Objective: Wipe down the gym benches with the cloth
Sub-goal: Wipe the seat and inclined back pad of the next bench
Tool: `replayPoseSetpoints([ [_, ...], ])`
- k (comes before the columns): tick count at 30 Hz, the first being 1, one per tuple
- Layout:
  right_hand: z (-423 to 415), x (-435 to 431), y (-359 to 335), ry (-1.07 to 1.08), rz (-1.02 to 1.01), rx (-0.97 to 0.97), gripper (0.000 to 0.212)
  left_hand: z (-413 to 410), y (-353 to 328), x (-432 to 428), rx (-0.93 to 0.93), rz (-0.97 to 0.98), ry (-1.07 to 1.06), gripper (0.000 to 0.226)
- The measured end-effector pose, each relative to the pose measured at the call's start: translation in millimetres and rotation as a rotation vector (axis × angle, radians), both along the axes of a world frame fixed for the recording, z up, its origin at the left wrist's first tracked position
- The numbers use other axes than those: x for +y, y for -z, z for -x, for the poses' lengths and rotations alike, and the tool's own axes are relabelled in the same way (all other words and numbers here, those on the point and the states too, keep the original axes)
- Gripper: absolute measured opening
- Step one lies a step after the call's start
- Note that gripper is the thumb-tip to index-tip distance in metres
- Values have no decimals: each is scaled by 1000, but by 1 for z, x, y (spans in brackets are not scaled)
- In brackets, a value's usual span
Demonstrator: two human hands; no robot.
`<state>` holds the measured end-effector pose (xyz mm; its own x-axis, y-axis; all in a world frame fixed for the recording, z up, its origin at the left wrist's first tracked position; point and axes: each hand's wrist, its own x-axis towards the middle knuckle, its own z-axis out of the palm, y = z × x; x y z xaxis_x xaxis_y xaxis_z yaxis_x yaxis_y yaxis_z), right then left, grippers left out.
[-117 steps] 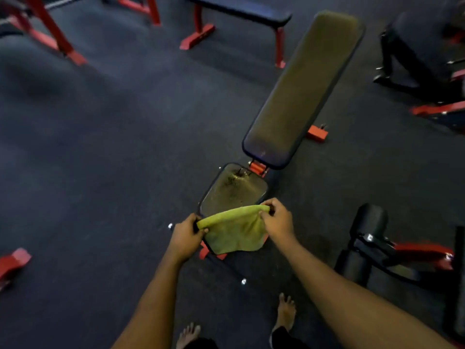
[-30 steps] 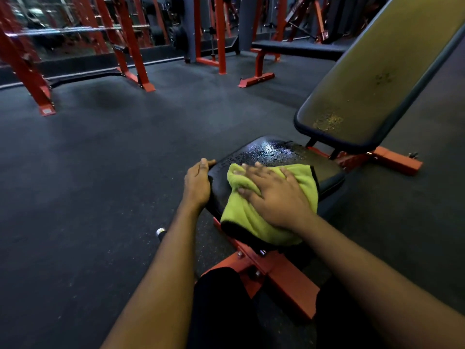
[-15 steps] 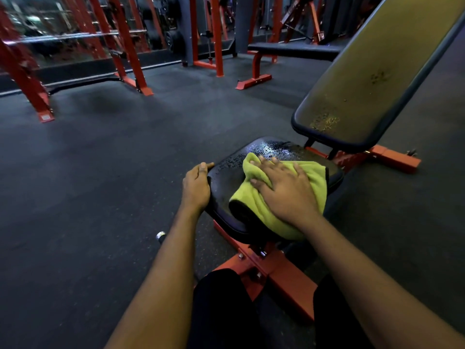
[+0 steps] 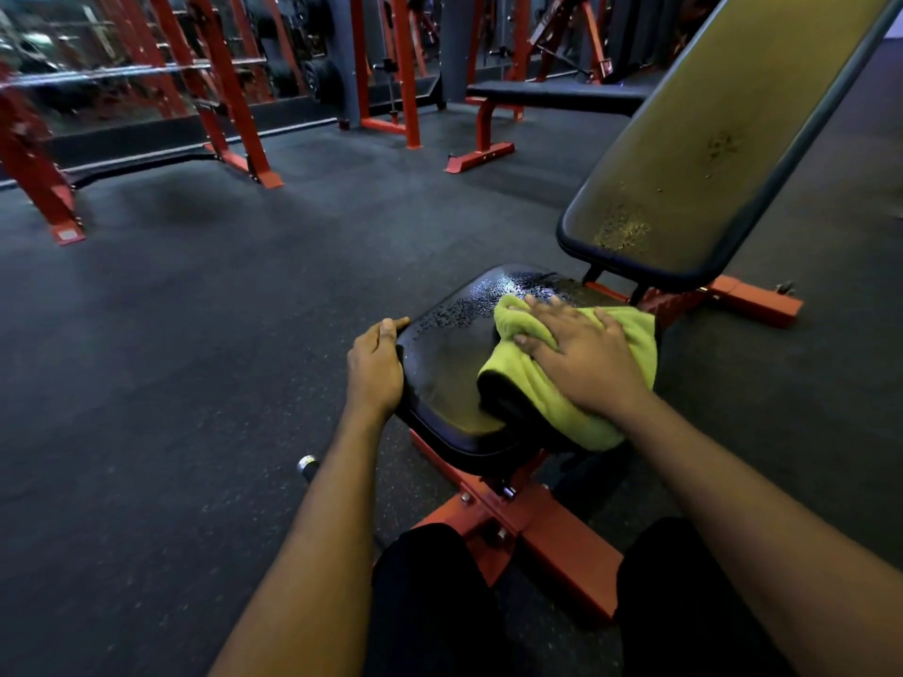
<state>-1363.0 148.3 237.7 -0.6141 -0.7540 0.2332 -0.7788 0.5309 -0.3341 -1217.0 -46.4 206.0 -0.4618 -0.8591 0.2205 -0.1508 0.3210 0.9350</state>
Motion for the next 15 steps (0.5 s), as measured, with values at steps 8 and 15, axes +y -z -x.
replayPoseSetpoints([
  [8, 1, 10, 7, 82, 52, 18, 60, 1, 2, 0, 1, 11, -10, 39],
  [15, 44, -16, -18, 271, -55, -94, 58, 1, 1, 2, 3, 8, -14, 39],
])
